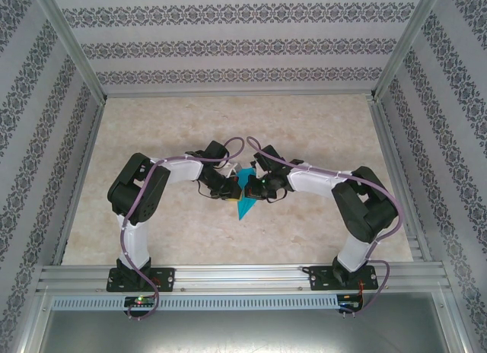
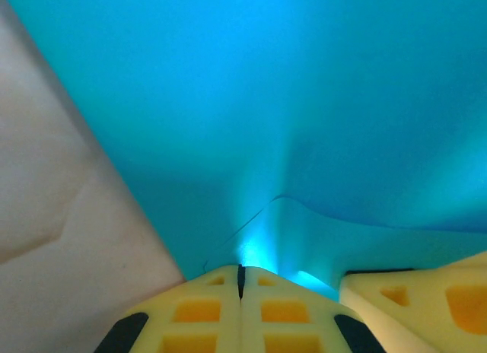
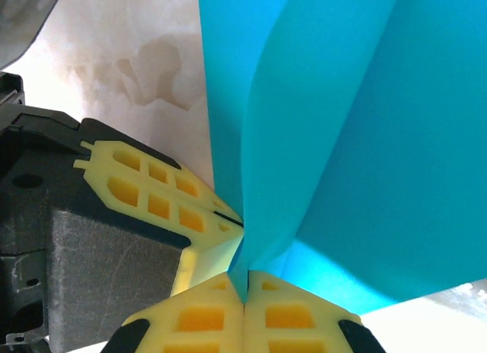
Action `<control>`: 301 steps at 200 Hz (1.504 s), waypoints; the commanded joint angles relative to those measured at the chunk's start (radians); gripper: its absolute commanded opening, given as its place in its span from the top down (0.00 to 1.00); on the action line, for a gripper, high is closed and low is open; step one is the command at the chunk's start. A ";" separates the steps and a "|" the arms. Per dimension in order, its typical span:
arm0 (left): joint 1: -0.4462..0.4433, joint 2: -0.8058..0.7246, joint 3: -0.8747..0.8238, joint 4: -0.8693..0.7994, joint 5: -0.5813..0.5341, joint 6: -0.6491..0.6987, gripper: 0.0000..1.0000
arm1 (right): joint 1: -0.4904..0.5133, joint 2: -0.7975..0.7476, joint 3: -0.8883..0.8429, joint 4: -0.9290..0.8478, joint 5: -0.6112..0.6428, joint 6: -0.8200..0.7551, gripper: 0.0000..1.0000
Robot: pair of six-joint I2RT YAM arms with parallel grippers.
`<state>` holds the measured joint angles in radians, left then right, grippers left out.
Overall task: Fold a paper plane with a square sheet of paper (pick it up from the middle)
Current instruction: Fourth fold the wing at the center of the table.
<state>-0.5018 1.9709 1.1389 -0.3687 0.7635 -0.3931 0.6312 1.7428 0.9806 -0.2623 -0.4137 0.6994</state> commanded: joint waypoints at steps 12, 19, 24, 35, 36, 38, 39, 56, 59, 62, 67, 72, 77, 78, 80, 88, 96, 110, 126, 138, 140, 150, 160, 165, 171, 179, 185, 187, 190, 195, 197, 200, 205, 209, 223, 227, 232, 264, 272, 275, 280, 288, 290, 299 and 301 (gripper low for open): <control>0.004 0.059 -0.023 -0.010 -0.079 0.022 0.96 | 0.006 0.039 0.026 0.034 -0.028 -0.001 0.95; 0.005 0.057 -0.025 -0.010 -0.081 0.023 0.96 | 0.005 0.043 0.025 0.048 -0.035 0.007 0.95; 0.005 0.057 -0.027 -0.011 -0.081 0.023 0.96 | 0.003 0.044 0.022 0.060 -0.038 0.014 0.95; 0.005 0.053 -0.033 -0.006 -0.081 0.023 0.96 | 0.002 0.049 0.021 0.079 -0.046 0.026 0.95; 0.007 0.053 -0.033 -0.006 -0.082 0.022 0.96 | 0.002 0.050 0.023 0.079 -0.046 0.026 0.95; 0.008 0.053 -0.034 -0.006 -0.081 0.023 0.96 | 0.002 0.050 0.023 0.082 -0.046 0.027 0.95; 0.008 0.052 -0.034 -0.006 -0.081 0.023 0.96 | 0.002 0.050 0.023 0.082 -0.046 0.027 0.95; 0.012 0.048 -0.041 -0.003 -0.081 0.023 0.96 | 0.000 0.055 0.022 0.104 -0.057 0.038 0.94; 0.012 0.047 -0.041 -0.001 -0.082 0.023 0.97 | 0.001 0.056 0.023 0.103 -0.057 0.038 0.94; 0.012 0.046 -0.043 -0.001 -0.081 0.023 0.97 | 0.001 0.057 0.023 0.103 -0.057 0.039 0.93; 0.014 0.046 -0.043 0.000 -0.081 0.023 0.97 | -0.001 0.056 0.022 0.104 -0.059 0.040 0.93; 0.015 0.046 -0.043 0.000 -0.081 0.023 0.97 | -0.003 0.056 0.020 0.108 -0.060 0.042 0.93; 0.015 0.045 -0.044 0.002 -0.080 0.021 0.97 | -0.003 0.057 0.018 0.114 -0.062 0.044 0.92; 0.015 0.045 -0.045 0.002 -0.080 0.021 0.97 | -0.003 0.057 0.017 0.115 -0.063 0.044 0.92; 0.015 0.044 -0.045 0.003 -0.079 0.021 0.97 | -0.004 0.057 0.017 0.116 -0.063 0.046 0.92; 0.017 0.042 -0.045 0.006 -0.079 0.018 0.97 | -0.005 0.057 0.013 0.118 -0.064 0.047 0.91; 0.018 0.041 -0.048 0.011 -0.074 0.016 0.97 | -0.008 0.057 0.007 0.129 -0.066 0.052 0.90; 0.020 0.038 -0.053 0.025 -0.061 0.010 0.98 | -0.016 0.055 -0.013 0.163 -0.079 0.070 0.90; 0.021 0.035 -0.058 0.036 -0.055 0.005 0.99 | -0.022 0.051 -0.036 0.211 -0.092 0.093 0.89; 0.023 0.033 -0.059 0.036 -0.056 0.005 0.99 | -0.030 0.049 -0.061 0.262 -0.110 0.121 0.88; 0.024 0.034 -0.059 0.035 -0.055 0.005 0.99 | -0.032 0.049 -0.066 0.272 -0.113 0.127 0.88; 0.026 0.033 -0.059 0.034 -0.055 0.006 0.99 | -0.041 0.049 -0.094 0.333 -0.134 0.159 0.87; 0.028 0.032 -0.059 0.031 -0.056 0.009 0.99 | -0.047 0.049 -0.112 0.372 -0.145 0.181 0.87; 0.029 0.033 -0.058 0.030 -0.056 0.008 0.99 | -0.050 0.049 -0.122 0.391 -0.150 0.191 0.87; 0.028 0.032 -0.059 0.030 -0.057 0.010 1.00 | -0.053 0.049 -0.132 0.415 -0.156 0.203 0.87; 0.030 0.032 -0.060 0.031 -0.057 0.010 1.00 | -0.057 0.048 -0.145 0.443 -0.161 0.219 0.86; 0.032 0.033 -0.060 0.031 -0.056 0.010 1.00 | -0.059 0.048 -0.152 0.455 -0.164 0.226 0.85; 0.031 0.033 -0.059 0.030 -0.055 0.010 1.00 | -0.059 0.048 -0.153 0.459 -0.164 0.228 0.84; 0.032 0.033 -0.060 0.030 -0.056 0.010 1.00 | -0.060 0.048 -0.154 0.463 -0.164 0.230 0.84; 0.033 0.035 -0.060 0.030 -0.055 0.011 1.00 | -0.060 0.047 -0.158 0.468 -0.164 0.232 0.84; 0.034 0.035 -0.060 0.030 -0.055 0.012 1.00 | -0.061 0.047 -0.159 0.472 -0.164 0.233 0.84; 0.034 0.035 -0.059 0.030 -0.055 0.011 1.00 | -0.062 0.047 -0.162 0.479 -0.166 0.237 0.84; 0.033 0.035 -0.060 0.030 -0.054 0.011 1.00 | -0.065 0.047 -0.169 0.495 -0.170 0.244 0.84; 0.034 0.034 -0.059 0.030 -0.054 0.012 1.00 | -0.066 0.047 -0.175 0.505 -0.171 0.251 0.84; 0.035 0.036 -0.058 0.030 -0.054 0.014 1.00 | -0.074 0.035 -0.184 0.510 -0.164 0.252 0.82; 0.035 0.037 -0.058 0.030 -0.055 0.014 1.00 | -0.076 0.030 -0.187 0.512 -0.163 0.252 0.81; 0.036 0.038 -0.056 0.030 -0.052 0.014 1.00 | -0.079 0.024 -0.190 0.516 -0.161 0.253 0.81; 0.037 0.046 -0.056 0.030 -0.049 0.015 1.00 | -0.099 -0.005 -0.201 0.522 -0.159 0.254 0.78; 0.036 0.047 -0.055 0.030 -0.049 0.016 1.00 | -0.100 -0.009 -0.203 0.524 -0.158 0.254 0.77; 0.036 0.047 -0.055 0.030 -0.049 0.017 1.00 | -0.102 -0.009 -0.203 0.525 -0.158 0.256 0.77; 0.037 0.046 -0.056 0.030 -0.049 0.017 1.00 | -0.102 -0.009 -0.204 0.527 -0.160 0.257 0.77; 0.036 0.046 -0.055 0.030 -0.048 0.018 1.00 | -0.103 -0.009 -0.207 0.533 -0.161 0.261 0.77; 0.036 0.046 -0.056 0.030 -0.047 0.017 1.00 | -0.103 -0.009 -0.207 0.536 -0.163 0.262 0.77; 0.037 0.048 -0.053 0.028 -0.048 0.019 1.00 | -0.105 -0.008 -0.212 0.548 -0.165 0.270 0.77; 0.037 0.049 -0.053 0.028 -0.048 0.020 1.00 | -0.105 -0.008 -0.212 0.549 -0.166 0.271 0.77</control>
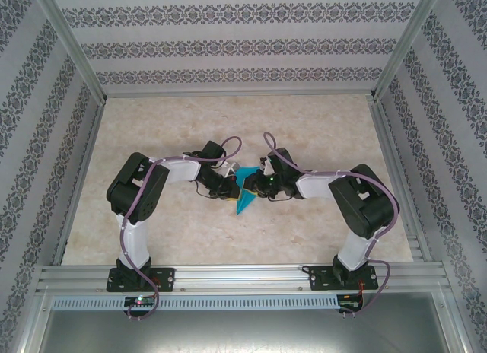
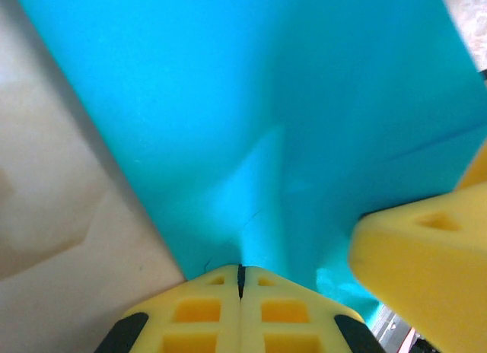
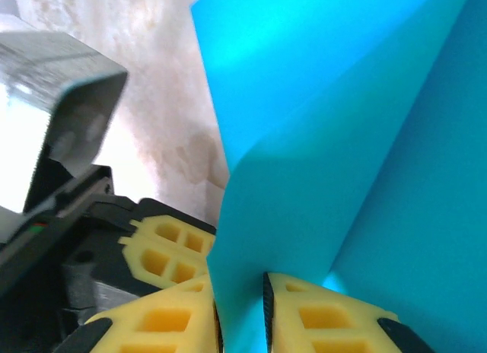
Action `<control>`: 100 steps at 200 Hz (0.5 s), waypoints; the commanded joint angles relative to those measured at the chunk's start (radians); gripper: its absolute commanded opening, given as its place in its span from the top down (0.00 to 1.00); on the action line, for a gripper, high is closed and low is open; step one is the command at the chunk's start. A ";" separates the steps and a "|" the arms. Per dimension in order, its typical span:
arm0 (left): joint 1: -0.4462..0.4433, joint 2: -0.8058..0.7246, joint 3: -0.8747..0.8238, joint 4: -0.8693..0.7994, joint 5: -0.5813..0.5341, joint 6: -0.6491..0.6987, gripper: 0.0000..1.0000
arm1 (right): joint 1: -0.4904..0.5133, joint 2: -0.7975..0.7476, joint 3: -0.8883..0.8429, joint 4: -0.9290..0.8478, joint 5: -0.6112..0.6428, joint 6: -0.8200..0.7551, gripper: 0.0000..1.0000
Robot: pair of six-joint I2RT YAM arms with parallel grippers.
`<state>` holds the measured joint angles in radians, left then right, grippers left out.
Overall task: Fold a paper plane with a square sheet of paper (pick it up from the middle)
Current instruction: Fourth fold the wing at the center of the table.
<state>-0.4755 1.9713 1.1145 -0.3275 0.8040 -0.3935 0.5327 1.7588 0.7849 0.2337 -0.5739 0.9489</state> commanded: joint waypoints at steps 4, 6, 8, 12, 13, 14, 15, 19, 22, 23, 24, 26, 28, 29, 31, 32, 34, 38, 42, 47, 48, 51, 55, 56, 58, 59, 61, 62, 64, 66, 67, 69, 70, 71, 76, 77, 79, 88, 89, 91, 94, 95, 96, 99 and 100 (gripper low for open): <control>0.010 0.048 -0.029 -0.014 -0.088 0.020 1.00 | -0.006 -0.024 -0.015 0.055 -0.006 0.022 0.77; 0.011 0.048 -0.029 -0.015 -0.088 0.019 1.00 | -0.006 -0.023 -0.014 0.056 -0.006 0.023 0.78; 0.010 0.049 -0.030 -0.015 -0.088 0.020 1.00 | -0.007 -0.024 -0.014 0.055 -0.005 0.022 0.78; 0.010 0.049 -0.029 -0.015 -0.088 0.021 1.00 | -0.007 -0.024 -0.013 0.056 -0.005 0.022 0.77; 0.011 0.049 -0.030 -0.015 -0.088 0.021 1.00 | -0.007 -0.024 -0.013 0.055 -0.004 0.023 0.77; 0.011 0.048 -0.030 -0.016 -0.088 0.022 1.00 | -0.007 -0.023 -0.013 0.055 -0.004 0.023 0.77; 0.011 0.049 -0.031 -0.016 -0.088 0.021 1.00 | -0.006 -0.023 -0.013 0.055 -0.003 0.023 0.77; 0.010 0.048 -0.031 -0.016 -0.088 0.021 1.00 | -0.008 -0.026 -0.013 0.056 -0.004 0.023 0.77; 0.010 0.048 -0.031 -0.016 -0.088 0.023 1.00 | -0.007 -0.026 -0.012 0.057 -0.004 0.023 0.78; 0.010 0.048 -0.031 -0.017 -0.088 0.023 1.00 | -0.008 -0.027 -0.012 0.057 -0.004 0.024 0.78; 0.010 0.048 -0.031 -0.016 -0.088 0.023 1.00 | -0.008 -0.027 -0.012 0.057 -0.004 0.024 0.78; 0.010 0.047 -0.031 -0.016 -0.088 0.024 1.00 | -0.008 -0.027 -0.012 0.056 -0.004 0.024 0.77; 0.010 0.048 -0.030 -0.017 -0.088 0.023 1.00 | -0.008 -0.027 -0.012 0.056 -0.004 0.023 0.77; 0.010 0.048 -0.031 -0.017 -0.088 0.022 1.00 | -0.009 -0.028 -0.012 0.055 -0.004 0.022 0.77; 0.010 0.048 -0.031 -0.018 -0.087 0.023 1.00 | -0.009 -0.028 -0.012 0.055 -0.004 0.022 0.77; 0.010 0.048 -0.031 -0.018 -0.088 0.023 1.00 | -0.010 -0.028 -0.012 0.055 -0.003 0.022 0.77; 0.011 0.048 -0.031 -0.018 -0.089 0.023 1.00 | -0.010 -0.028 -0.012 0.055 -0.004 0.021 0.77; 0.011 0.047 -0.031 -0.018 -0.089 0.025 1.00 | -0.010 -0.029 -0.011 0.054 -0.003 0.021 0.77; 0.011 0.047 -0.032 -0.018 -0.090 0.025 1.00 | -0.011 -0.030 -0.013 0.055 -0.003 0.021 0.77; 0.011 0.048 -0.030 -0.018 -0.089 0.025 1.00 | -0.013 -0.031 -0.013 0.055 -0.003 0.022 0.77; 0.011 0.048 -0.031 -0.018 -0.089 0.024 1.00 | -0.013 -0.031 -0.012 0.054 -0.003 0.022 0.77; 0.011 0.047 -0.031 -0.019 -0.088 0.024 1.00 | -0.014 -0.032 -0.012 0.055 -0.003 0.021 0.77; 0.011 0.047 -0.032 -0.019 -0.090 0.024 1.00 | -0.015 -0.033 -0.014 0.055 -0.003 0.020 0.77; 0.010 0.047 -0.032 -0.019 -0.090 0.024 1.00 | -0.016 -0.033 -0.014 0.054 -0.003 0.020 0.77; 0.011 0.047 -0.031 -0.018 -0.090 0.024 1.00 | -0.016 -0.034 -0.013 0.055 -0.002 0.020 0.77; 0.011 0.046 -0.031 -0.019 -0.090 0.024 1.00 | -0.017 -0.034 -0.013 0.054 -0.002 0.021 0.77; 0.011 0.046 -0.033 -0.019 -0.090 0.024 1.00 | -0.017 -0.035 -0.014 0.055 -0.001 0.019 0.77; 0.011 0.046 -0.032 -0.019 -0.090 0.025 1.00 | -0.018 -0.036 -0.015 0.054 -0.001 0.019 0.77; 0.011 0.046 -0.033 -0.019 -0.090 0.024 1.00 | -0.018 -0.037 -0.015 0.053 0.000 0.020 0.77; 0.010 0.046 -0.033 -0.019 -0.089 0.024 1.00 | -0.019 -0.038 -0.015 0.053 0.001 0.020 0.77; 0.010 0.046 -0.033 -0.019 -0.089 0.024 1.00 | -0.020 -0.039 -0.016 0.053 0.001 0.021 0.77; 0.010 0.046 -0.032 -0.018 -0.090 0.024 1.00 | -0.021 -0.040 -0.016 0.053 0.001 0.019 0.77; 0.010 0.047 -0.032 -0.019 -0.090 0.025 1.00 | -0.021 -0.040 -0.017 0.052 0.001 0.019 0.77; 0.010 0.046 -0.032 -0.019 -0.090 0.024 1.00 | -0.021 -0.041 -0.017 0.053 0.002 0.019 0.77; 0.011 0.046 -0.032 -0.019 -0.090 0.024 1.00 | -0.023 -0.044 -0.016 0.051 0.002 0.017 0.77; 0.011 0.045 -0.033 -0.019 -0.090 0.024 1.00 | -0.023 -0.044 -0.016 0.050 0.002 0.017 0.77; 0.010 0.045 -0.032 -0.019 -0.090 0.024 1.00 | -0.023 -0.046 -0.018 0.050 0.002 0.016 0.77; 0.010 0.044 -0.033 -0.019 -0.090 0.025 1.00 | -0.026 -0.051 -0.019 0.047 0.003 0.014 0.77; 0.011 0.044 -0.033 -0.019 -0.090 0.024 1.00 | -0.026 -0.052 -0.018 0.046 0.003 0.013 0.77; 0.010 0.044 -0.033 -0.019 -0.091 0.024 1.00 | -0.026 -0.053 -0.018 0.045 0.003 0.014 0.77; 0.010 0.044 -0.033 -0.019 -0.091 0.024 1.00 | -0.026 -0.054 -0.018 0.045 0.003 0.014 0.77; 0.010 0.044 -0.033 -0.019 -0.091 0.024 1.00 | -0.027 -0.054 -0.018 0.044 0.003 0.014 0.77; 0.010 0.045 -0.033 -0.019 -0.091 0.024 1.00 | -0.028 -0.054 -0.018 0.044 0.003 0.013 0.77; 0.010 0.045 -0.033 -0.019 -0.090 0.024 1.00 | -0.028 -0.055 -0.017 0.044 0.003 0.013 0.77; 0.011 0.046 -0.032 -0.019 -0.090 0.025 1.00 | -0.028 -0.055 -0.017 0.044 0.003 0.012 0.77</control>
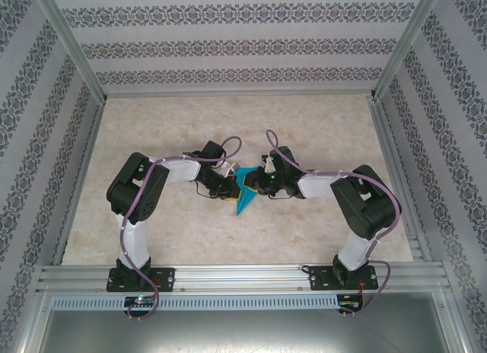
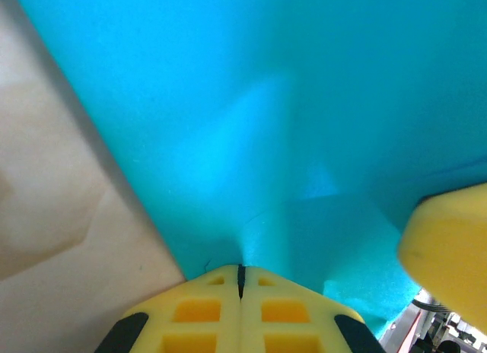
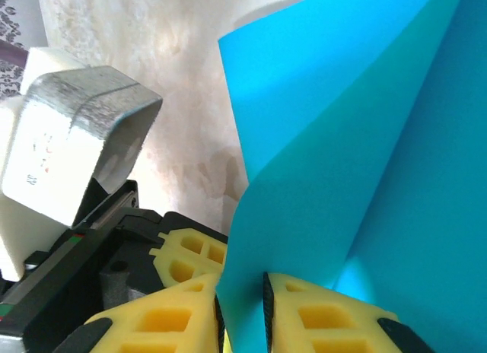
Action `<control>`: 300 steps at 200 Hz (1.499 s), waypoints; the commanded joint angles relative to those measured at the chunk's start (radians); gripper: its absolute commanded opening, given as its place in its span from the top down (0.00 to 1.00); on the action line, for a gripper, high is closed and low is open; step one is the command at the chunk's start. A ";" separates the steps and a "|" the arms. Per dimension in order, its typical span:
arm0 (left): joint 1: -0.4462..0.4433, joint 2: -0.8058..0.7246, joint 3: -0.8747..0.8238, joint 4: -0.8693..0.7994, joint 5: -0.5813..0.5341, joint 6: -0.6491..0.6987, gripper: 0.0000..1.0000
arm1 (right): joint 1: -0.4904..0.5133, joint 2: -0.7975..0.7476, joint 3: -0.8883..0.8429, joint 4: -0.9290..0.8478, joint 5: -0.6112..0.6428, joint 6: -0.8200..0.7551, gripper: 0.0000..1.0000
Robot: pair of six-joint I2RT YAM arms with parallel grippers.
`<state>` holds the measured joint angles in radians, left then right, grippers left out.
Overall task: Fold a paper plane with a square sheet of paper (pick it up from the middle)
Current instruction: Fourth fold the wing at the center of the table.
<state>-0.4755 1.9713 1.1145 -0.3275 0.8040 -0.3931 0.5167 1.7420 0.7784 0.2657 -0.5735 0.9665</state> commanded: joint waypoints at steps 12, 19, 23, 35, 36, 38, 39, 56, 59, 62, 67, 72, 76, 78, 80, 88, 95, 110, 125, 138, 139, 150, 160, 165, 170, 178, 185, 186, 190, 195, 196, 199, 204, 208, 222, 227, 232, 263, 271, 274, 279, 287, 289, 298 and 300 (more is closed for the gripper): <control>0.011 0.047 -0.032 -0.019 -0.090 0.024 1.00 | -0.012 -0.036 -0.010 0.012 0.001 -0.006 0.79; 0.010 0.046 -0.032 -0.018 -0.089 0.025 1.00 | -0.012 -0.035 -0.010 0.014 -0.002 -0.005 0.80; 0.010 0.046 -0.032 -0.020 -0.090 0.025 1.00 | -0.012 -0.033 -0.010 0.016 -0.003 -0.003 0.80; 0.010 0.045 -0.031 -0.021 -0.089 0.025 1.00 | -0.012 -0.030 -0.010 0.017 -0.004 -0.003 0.83; 0.010 0.045 -0.032 -0.021 -0.089 0.026 1.00 | -0.012 -0.029 -0.009 0.017 -0.003 -0.005 0.83; 0.011 0.045 -0.031 -0.021 -0.090 0.025 1.00 | -0.012 -0.029 -0.008 0.015 -0.004 -0.005 0.83; 0.011 0.044 -0.031 -0.021 -0.090 0.025 1.00 | -0.012 -0.029 -0.008 0.014 -0.005 -0.005 0.84; 0.010 0.045 -0.029 -0.022 -0.089 0.025 1.00 | -0.008 -0.018 0.000 0.011 -0.012 -0.008 0.89; 0.011 0.044 -0.028 -0.022 -0.089 0.026 1.00 | -0.009 -0.017 0.001 0.011 -0.013 -0.008 0.89; 0.010 0.044 -0.028 -0.022 -0.090 0.026 1.00 | -0.008 -0.014 0.003 0.010 -0.014 -0.008 0.90; 0.010 0.044 -0.026 -0.023 -0.089 0.026 1.00 | -0.007 -0.009 0.007 0.005 -0.015 -0.010 0.90; 0.011 0.044 -0.026 -0.024 -0.088 0.026 1.00 | -0.006 -0.005 0.012 0.000 -0.015 -0.011 0.90; 0.011 0.044 -0.024 -0.024 -0.088 0.025 1.00 | -0.004 -0.001 0.015 -0.002 -0.015 -0.013 0.90; 0.011 0.044 -0.024 -0.024 -0.088 0.025 1.00 | -0.003 0.001 0.017 -0.004 -0.016 -0.013 0.90; 0.011 0.045 -0.025 -0.025 -0.088 0.025 1.00 | -0.002 0.003 0.019 -0.004 -0.016 -0.014 0.90; 0.011 0.043 -0.023 -0.025 -0.086 0.025 1.00 | 0.000 0.011 0.026 -0.011 -0.016 -0.016 0.91; 0.010 0.041 -0.023 -0.025 -0.086 0.026 1.00 | 0.003 0.018 0.035 -0.019 -0.013 -0.019 0.92; 0.010 0.039 -0.025 -0.027 -0.087 0.028 1.00 | 0.010 0.031 0.056 -0.059 -0.004 -0.038 0.94; 0.011 0.037 -0.027 -0.026 -0.088 0.028 1.00 | 0.016 0.042 0.071 -0.080 0.002 -0.049 0.95; 0.011 0.037 -0.027 -0.026 -0.088 0.028 1.00 | 0.021 0.052 0.083 -0.092 0.003 -0.055 0.95; 0.010 0.038 -0.027 -0.026 -0.088 0.027 1.00 | 0.021 0.052 0.083 -0.093 0.003 -0.056 0.95; 0.011 0.035 -0.027 -0.025 -0.089 0.028 1.00 | 0.025 0.060 0.096 -0.112 0.004 -0.066 0.96; 0.010 0.034 -0.027 -0.025 -0.088 0.028 1.00 | 0.028 0.067 0.107 -0.132 0.007 -0.077 0.96; 0.011 0.034 -0.028 -0.025 -0.088 0.027 1.00 | 0.029 0.070 0.111 -0.137 0.005 -0.081 0.96; 0.010 0.033 -0.025 -0.025 -0.090 0.027 1.00 | 0.031 0.075 0.114 -0.140 0.004 -0.083 0.96; 0.011 0.032 -0.026 -0.025 -0.090 0.027 1.00 | 0.033 0.080 0.119 -0.148 0.004 -0.089 0.96; 0.010 0.030 -0.025 -0.025 -0.089 0.026 1.00 | 0.036 0.084 0.124 -0.156 0.003 -0.094 0.96; 0.011 0.030 -0.025 -0.025 -0.090 0.025 1.00 | 0.036 0.085 0.124 -0.159 0.003 -0.095 0.96; 0.012 0.029 -0.025 -0.025 -0.089 0.026 1.00 | 0.038 0.089 0.127 -0.162 0.004 -0.098 0.96; 0.011 0.026 -0.025 -0.025 -0.089 0.024 1.00 | 0.039 0.091 0.130 -0.166 0.004 -0.100 0.96; 0.012 0.025 -0.025 -0.024 -0.088 0.024 1.00 | 0.038 0.092 0.130 -0.167 0.004 -0.102 0.96; 0.012 0.024 -0.027 -0.023 -0.089 0.022 1.00 | 0.039 0.094 0.130 -0.170 0.006 -0.102 0.97; 0.012 0.022 -0.026 -0.021 -0.085 0.022 1.00 | 0.040 0.098 0.133 -0.173 0.006 -0.104 0.97; 0.011 0.020 -0.026 -0.019 -0.084 0.019 1.00 | 0.040 0.100 0.134 -0.175 0.006 -0.106 0.97; 0.012 0.013 -0.023 -0.015 -0.080 0.013 1.00 | 0.042 0.108 0.136 -0.176 0.009 -0.107 0.97; 0.012 0.010 -0.023 -0.013 -0.076 0.010 1.00 | 0.042 0.111 0.137 -0.178 0.010 -0.109 0.97; 0.012 0.006 -0.022 -0.010 -0.073 0.006 1.00 | 0.043 0.113 0.139 -0.182 0.011 -0.112 0.97; 0.011 -0.015 -0.015 -0.008 -0.063 -0.004 0.98 | 0.044 0.129 0.147 -0.184 0.010 -0.114 0.97; 0.012 -0.022 -0.013 -0.008 -0.060 -0.005 0.97 | 0.045 0.132 0.147 -0.183 0.011 -0.115 0.97; 0.012 -0.024 -0.013 -0.008 -0.059 -0.007 0.97 | 0.045 0.132 0.149 -0.184 0.011 -0.115 0.97; 0.013 -0.027 -0.011 -0.009 -0.058 -0.007 0.97 | 0.045 0.134 0.150 -0.185 0.012 -0.115 0.97; 0.011 -0.036 -0.009 -0.012 -0.055 -0.007 0.97 | 0.045 0.137 0.150 -0.187 0.014 -0.115 0.97; 0.012 -0.037 -0.009 -0.012 -0.054 -0.008 0.96 | 0.045 0.138 0.150 -0.185 0.014 -0.116 0.97; 0.013 -0.046 -0.008 -0.014 -0.054 -0.009 0.95 | 0.045 0.141 0.152 -0.185 0.014 -0.115 0.97; 0.012 -0.048 -0.007 -0.014 -0.054 -0.009 0.95 | 0.045 0.140 0.153 -0.185 0.014 -0.115 0.97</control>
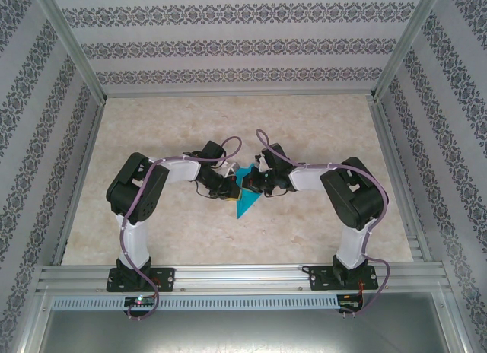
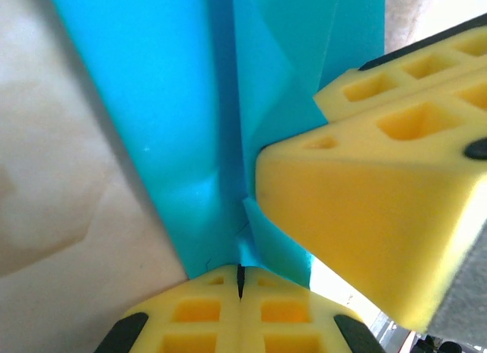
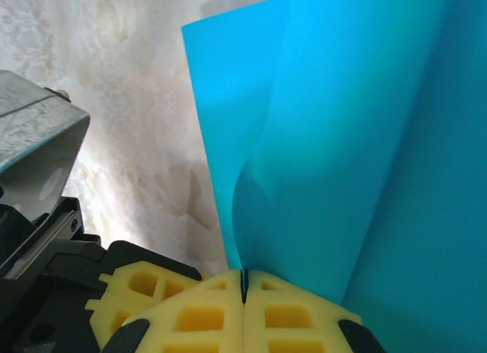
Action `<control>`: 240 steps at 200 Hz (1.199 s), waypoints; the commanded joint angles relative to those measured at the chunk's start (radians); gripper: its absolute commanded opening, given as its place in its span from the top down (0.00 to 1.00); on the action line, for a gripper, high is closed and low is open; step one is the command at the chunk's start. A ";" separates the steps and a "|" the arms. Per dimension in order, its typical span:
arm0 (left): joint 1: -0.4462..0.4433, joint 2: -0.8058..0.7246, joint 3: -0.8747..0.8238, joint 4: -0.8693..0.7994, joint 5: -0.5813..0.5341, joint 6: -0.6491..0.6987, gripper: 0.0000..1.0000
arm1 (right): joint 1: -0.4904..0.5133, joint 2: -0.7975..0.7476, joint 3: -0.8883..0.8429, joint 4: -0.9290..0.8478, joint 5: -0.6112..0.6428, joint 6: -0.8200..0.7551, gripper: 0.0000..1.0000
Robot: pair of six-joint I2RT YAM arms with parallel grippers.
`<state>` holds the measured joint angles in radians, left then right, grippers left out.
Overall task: Fold a paper plane with a square sheet of paper (pick it up from the middle)
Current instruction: Fourth fold the wing at the center of the table.
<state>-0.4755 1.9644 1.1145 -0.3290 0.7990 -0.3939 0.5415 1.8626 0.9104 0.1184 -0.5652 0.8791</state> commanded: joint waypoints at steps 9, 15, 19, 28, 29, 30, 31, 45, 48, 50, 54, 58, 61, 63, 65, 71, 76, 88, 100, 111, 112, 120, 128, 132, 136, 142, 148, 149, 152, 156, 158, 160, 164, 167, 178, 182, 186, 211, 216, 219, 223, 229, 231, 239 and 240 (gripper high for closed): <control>0.013 -0.052 -0.006 -0.017 -0.049 -0.007 0.93 | 0.020 0.024 0.023 -0.039 0.006 -0.030 0.97; 0.012 -0.060 -0.005 -0.020 -0.050 -0.007 0.92 | 0.020 0.026 0.024 -0.039 0.005 -0.030 0.97; 0.012 -0.064 -0.004 -0.023 -0.050 -0.006 0.92 | 0.020 0.027 0.025 -0.040 0.006 -0.030 0.97; 0.013 -0.075 -0.002 -0.031 -0.053 -0.004 0.90 | 0.021 0.029 0.025 -0.040 0.005 -0.030 0.97; 0.013 -0.076 -0.002 -0.033 -0.054 -0.004 0.90 | 0.021 0.030 0.025 -0.040 0.006 -0.031 0.97; 0.012 -0.077 -0.002 -0.033 -0.054 -0.004 0.90 | 0.021 0.030 0.026 -0.040 0.005 -0.031 0.97; 0.012 -0.079 -0.002 -0.033 -0.054 -0.005 0.90 | 0.021 0.030 0.027 -0.040 0.005 -0.031 0.97; 0.012 -0.097 -0.001 -0.041 -0.059 -0.004 0.86 | 0.023 0.033 0.029 -0.042 0.004 -0.031 0.97; 0.012 -0.102 -0.002 -0.043 -0.059 -0.004 0.86 | 0.023 0.033 0.029 -0.042 0.004 -0.031 0.97; 0.012 -0.104 -0.002 -0.044 -0.060 -0.003 0.85 | 0.023 0.033 0.030 -0.042 0.004 -0.031 0.97; 0.013 -0.110 -0.002 -0.046 -0.061 -0.004 0.84 | 0.023 0.035 0.029 -0.043 0.006 -0.032 0.97; 0.013 -0.115 -0.002 -0.049 -0.063 -0.005 0.82 | 0.024 0.034 0.030 -0.042 0.006 -0.031 0.97; 0.012 -0.120 -0.003 -0.051 -0.064 -0.004 0.81 | 0.024 0.035 0.030 -0.043 0.005 -0.031 0.97; 0.012 -0.122 -0.004 -0.051 -0.066 -0.004 0.80 | 0.025 0.036 0.030 -0.042 0.004 -0.031 0.97; 0.013 -0.123 -0.003 -0.053 -0.067 -0.004 0.80 | 0.025 0.036 0.029 -0.042 0.005 -0.031 0.97; 0.012 -0.130 -0.007 -0.054 -0.067 -0.005 0.78 | 0.025 0.036 0.030 -0.041 0.005 -0.029 0.97; 0.012 -0.134 -0.008 -0.056 -0.068 -0.006 0.76 | 0.025 0.037 0.029 -0.040 0.005 -0.031 0.97; 0.012 -0.137 -0.017 -0.059 -0.065 -0.008 0.72 | 0.026 0.036 0.028 -0.039 0.006 -0.029 0.97; 0.012 -0.139 -0.025 -0.058 -0.062 -0.013 0.69 | 0.026 0.036 0.029 -0.036 0.003 -0.025 0.97; 0.009 -0.141 -0.038 -0.054 -0.061 -0.016 0.68 | 0.026 0.035 0.029 -0.034 0.003 -0.025 0.97; 0.009 -0.141 -0.039 -0.052 -0.061 -0.018 0.68 | 0.026 0.035 0.030 -0.034 0.003 -0.025 0.97; 0.008 -0.142 -0.046 -0.043 -0.060 -0.022 0.66 | 0.026 0.035 0.029 -0.034 0.003 -0.023 0.97; 0.003 -0.144 -0.052 -0.036 -0.058 -0.027 0.65 | 0.026 0.034 0.028 -0.033 0.002 -0.021 0.97; 0.000 -0.144 -0.053 -0.035 -0.057 -0.028 0.65 | 0.026 0.033 0.028 -0.031 0.002 -0.019 0.97; -0.003 -0.143 -0.056 -0.034 -0.058 -0.028 0.64 | 0.026 0.033 0.028 -0.028 0.001 -0.018 0.97; -0.009 -0.141 -0.056 -0.034 -0.059 -0.028 0.62 | 0.026 0.033 0.027 -0.025 0.000 -0.014 0.97; -0.013 -0.137 -0.059 -0.032 -0.058 -0.029 0.62 | 0.026 0.033 0.027 -0.025 0.000 -0.014 0.97; -0.014 -0.136 -0.060 -0.032 -0.058 -0.029 0.62 | 0.026 0.033 0.027 -0.025 0.001 -0.014 0.97; -0.016 -0.134 -0.061 -0.031 -0.059 -0.029 0.62 | 0.026 0.033 0.027 -0.025 0.000 -0.014 0.97; -0.018 -0.133 -0.063 -0.027 -0.058 -0.031 0.62 | 0.026 0.033 0.027 -0.025 -0.001 -0.013 0.97; -0.018 -0.131 -0.064 -0.025 -0.058 -0.032 0.62 | 0.026 0.033 0.026 -0.024 0.000 -0.013 0.97; -0.019 -0.129 -0.067 -0.023 -0.058 -0.032 0.62 | 0.026 0.032 0.025 -0.023 -0.002 -0.013 0.97; -0.021 -0.128 -0.071 -0.020 -0.059 -0.034 0.62 | 0.026 0.032 0.025 -0.022 -0.002 -0.011 0.97; -0.022 -0.126 -0.072 -0.018 -0.058 -0.035 0.62 | 0.026 0.031 0.024 -0.020 -0.001 -0.012 0.97; -0.024 -0.121 -0.075 -0.013 -0.064 -0.036 0.62 | 0.026 0.029 0.023 -0.022 -0.001 -0.012 0.97; -0.025 -0.120 -0.076 -0.011 -0.066 -0.036 0.62 | 0.026 0.029 0.023 -0.021 -0.002 -0.011 0.97; -0.026 -0.118 -0.077 -0.010 -0.067 -0.036 0.62 | 0.026 0.029 0.022 -0.022 -0.002 -0.010 0.97; -0.036 -0.109 -0.077 0.013 -0.054 -0.049 0.62 | 0.025 0.027 0.020 -0.020 -0.001 -0.008 0.97; -0.040 -0.107 -0.076 0.017 -0.054 -0.051 0.62 | 0.024 0.027 0.018 -0.020 -0.002 -0.006 0.97; -0.041 -0.105 -0.079 0.018 -0.054 -0.051 0.62 | 0.024 0.026 0.019 -0.021 -0.002 -0.006 0.97; -0.042 -0.103 -0.079 0.020 -0.054 -0.053 0.62 | 0.026 0.026 0.018 -0.019 -0.001 -0.007 0.97; -0.044 -0.097 -0.079 0.020 -0.054 -0.053 0.63 | 0.025 0.025 0.019 -0.019 -0.002 -0.007 0.97; -0.044 -0.097 -0.079 0.021 -0.054 -0.054 0.63 | 0.025 0.025 0.018 -0.019 -0.002 -0.005 0.97; -0.045 -0.089 -0.079 0.025 -0.052 -0.053 0.63 | 0.025 0.023 0.018 -0.018 -0.003 -0.005 0.97; -0.045 -0.090 -0.079 0.026 -0.053 -0.053 0.63 | 0.025 0.024 0.018 -0.019 -0.003 -0.005 0.97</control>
<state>-0.5056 1.8477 1.0435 -0.3393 0.7475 -0.4316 0.5545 1.8820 0.9211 0.1009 -0.5659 0.8658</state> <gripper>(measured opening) 0.374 0.049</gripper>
